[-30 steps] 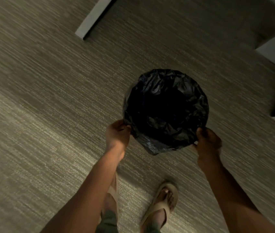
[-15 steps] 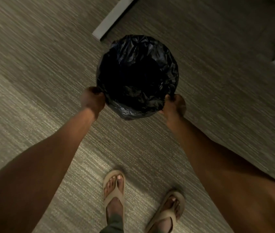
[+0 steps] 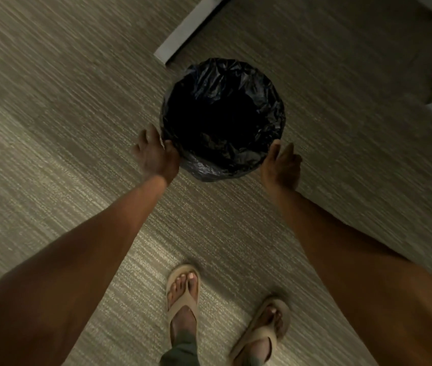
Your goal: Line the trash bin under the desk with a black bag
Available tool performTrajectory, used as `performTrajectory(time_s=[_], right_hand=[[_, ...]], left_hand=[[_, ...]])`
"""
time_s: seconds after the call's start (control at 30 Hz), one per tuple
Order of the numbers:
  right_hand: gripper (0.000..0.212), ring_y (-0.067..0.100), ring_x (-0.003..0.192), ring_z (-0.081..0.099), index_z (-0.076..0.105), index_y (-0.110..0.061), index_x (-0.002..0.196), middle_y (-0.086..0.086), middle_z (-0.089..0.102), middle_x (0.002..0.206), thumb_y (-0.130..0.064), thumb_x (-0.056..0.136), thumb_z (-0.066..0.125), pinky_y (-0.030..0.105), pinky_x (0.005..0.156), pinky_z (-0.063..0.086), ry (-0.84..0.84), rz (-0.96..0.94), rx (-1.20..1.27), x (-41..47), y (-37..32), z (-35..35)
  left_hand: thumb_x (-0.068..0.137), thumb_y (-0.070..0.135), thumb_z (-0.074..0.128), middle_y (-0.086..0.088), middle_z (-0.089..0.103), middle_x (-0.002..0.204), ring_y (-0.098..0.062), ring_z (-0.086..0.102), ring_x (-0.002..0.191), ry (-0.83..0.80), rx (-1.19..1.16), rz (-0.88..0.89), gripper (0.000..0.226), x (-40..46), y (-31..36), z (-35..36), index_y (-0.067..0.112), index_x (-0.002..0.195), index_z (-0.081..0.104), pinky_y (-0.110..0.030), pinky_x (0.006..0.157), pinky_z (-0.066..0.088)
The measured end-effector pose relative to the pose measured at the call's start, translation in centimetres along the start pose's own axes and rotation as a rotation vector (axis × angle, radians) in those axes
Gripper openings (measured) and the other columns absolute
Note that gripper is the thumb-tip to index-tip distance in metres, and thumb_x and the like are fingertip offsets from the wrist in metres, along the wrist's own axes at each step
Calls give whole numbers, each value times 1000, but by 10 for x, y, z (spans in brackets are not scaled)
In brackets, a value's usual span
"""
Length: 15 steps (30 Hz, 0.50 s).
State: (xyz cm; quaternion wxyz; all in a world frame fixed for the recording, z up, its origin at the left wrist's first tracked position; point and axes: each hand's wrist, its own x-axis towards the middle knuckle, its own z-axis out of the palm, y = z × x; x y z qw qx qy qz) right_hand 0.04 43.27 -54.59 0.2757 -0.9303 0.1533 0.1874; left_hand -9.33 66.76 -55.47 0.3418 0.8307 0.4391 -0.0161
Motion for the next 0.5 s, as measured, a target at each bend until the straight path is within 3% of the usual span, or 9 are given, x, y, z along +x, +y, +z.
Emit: performTrajectory(time_s=[0.1, 0.2, 0.33, 0.5], right_hand=[[77, 40, 144, 38, 18, -9, 163, 21, 31, 164, -60, 105, 27, 54, 108, 39, 54, -270, -206, -20, 13, -8], [79, 38, 145, 36, 18, -10, 164, 17, 31, 166, -60, 104, 32, 54, 107, 40, 84, -496, -344, -38, 19, -19], [76, 37, 150, 34, 21, -10, 164, 17, 33, 166, -56, 105, 36, 55, 112, 39, 116, -618, -405, -65, 17, -41], [78, 35, 156, 26, 19, -12, 164, 11, 27, 170, -59, 103, 35, 58, 117, 32, 191, -647, -400, -89, 24, -96]], left_hand=[[101, 47, 41, -21, 30, 166, -46, 30, 148, 72, 139, 291, 73, -37, -3, 2, 10, 163, 26, -55, 120, 29], [99, 48, 51, -20, 34, 165, -45, 34, 147, 72, 209, 546, 77, -70, -3, 6, 9, 162, 30, -55, 118, 32], [98, 51, 52, -19, 34, 165, -42, 39, 143, 49, 310, 625, 80, -103, 12, 5, 11, 163, 28, -54, 108, 38], [95, 55, 49, -19, 29, 166, -40, 33, 146, 31, 406, 741, 84, -137, 64, -20, 13, 163, 23, -58, 109, 37]])
